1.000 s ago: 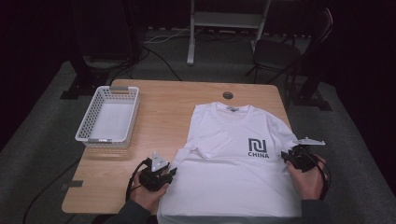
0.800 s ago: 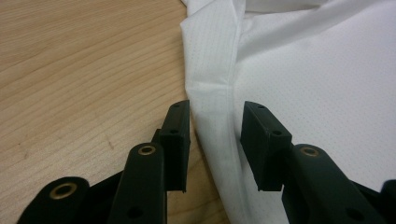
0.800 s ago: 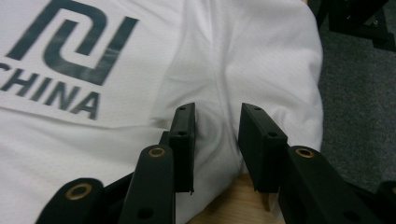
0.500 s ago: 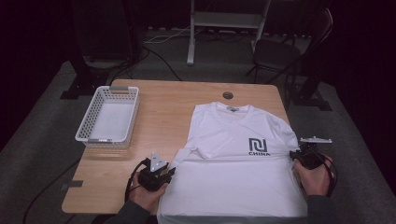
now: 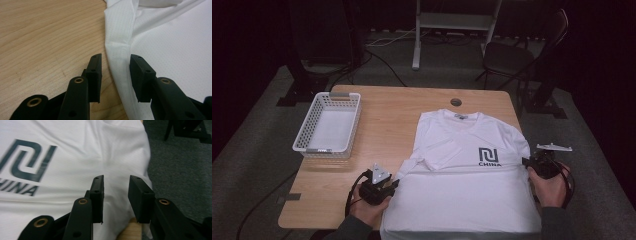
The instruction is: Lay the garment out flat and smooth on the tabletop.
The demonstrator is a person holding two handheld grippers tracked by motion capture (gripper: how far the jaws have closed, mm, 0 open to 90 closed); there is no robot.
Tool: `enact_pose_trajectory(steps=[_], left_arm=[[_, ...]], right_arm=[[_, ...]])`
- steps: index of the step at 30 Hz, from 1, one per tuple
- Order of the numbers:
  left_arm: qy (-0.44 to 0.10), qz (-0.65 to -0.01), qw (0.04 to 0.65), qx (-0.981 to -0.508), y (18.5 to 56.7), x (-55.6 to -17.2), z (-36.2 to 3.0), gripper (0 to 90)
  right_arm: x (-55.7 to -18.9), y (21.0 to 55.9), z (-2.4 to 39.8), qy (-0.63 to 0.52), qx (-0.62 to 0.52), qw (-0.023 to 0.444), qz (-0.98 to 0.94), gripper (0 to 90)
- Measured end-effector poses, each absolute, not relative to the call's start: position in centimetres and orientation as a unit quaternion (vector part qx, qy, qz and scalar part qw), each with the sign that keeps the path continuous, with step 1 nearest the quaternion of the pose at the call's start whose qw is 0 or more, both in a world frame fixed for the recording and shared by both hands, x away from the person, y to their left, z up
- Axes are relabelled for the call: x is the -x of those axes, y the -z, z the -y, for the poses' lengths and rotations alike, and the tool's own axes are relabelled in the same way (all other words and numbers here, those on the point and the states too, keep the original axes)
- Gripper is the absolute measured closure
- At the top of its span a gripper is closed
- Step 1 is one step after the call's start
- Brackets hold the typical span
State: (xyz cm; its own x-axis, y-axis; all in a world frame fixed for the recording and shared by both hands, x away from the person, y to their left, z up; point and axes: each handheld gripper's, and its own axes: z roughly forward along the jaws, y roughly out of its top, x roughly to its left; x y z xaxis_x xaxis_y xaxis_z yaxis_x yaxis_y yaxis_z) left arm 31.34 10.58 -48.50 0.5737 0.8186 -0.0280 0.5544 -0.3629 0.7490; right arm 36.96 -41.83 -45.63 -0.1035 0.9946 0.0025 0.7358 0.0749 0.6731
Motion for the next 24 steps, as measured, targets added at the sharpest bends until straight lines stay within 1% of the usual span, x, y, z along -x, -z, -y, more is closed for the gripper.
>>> enact_pose_trajectory(steps=[6,14,19,24], left_arm=[[-0.173,-0.427,0.374,-0.805,48.5,-31.4,-10.5,61.0],[-0.166,-0.421,0.373,-0.810,48.2,-31.5,-9.9,58.8],[-0.173,-0.405,0.381,-0.813,47.5,-32.0,-8.8,58.0],[-0.186,-0.399,0.383,-0.812,46.8,-33.3,-7.8,58.2]], right_arm=[[-36.7,45.4,40.9,-0.277,-0.619,0.235,-0.696,62.6],[-36.9,46.8,40.1,-0.270,-0.621,0.225,-0.701,61.3],[-37.1,47.1,40.4,-0.269,-0.623,0.227,-0.698,61.1],[-37.3,47.1,40.5,-0.267,-0.623,0.231,-0.698,61.0]])
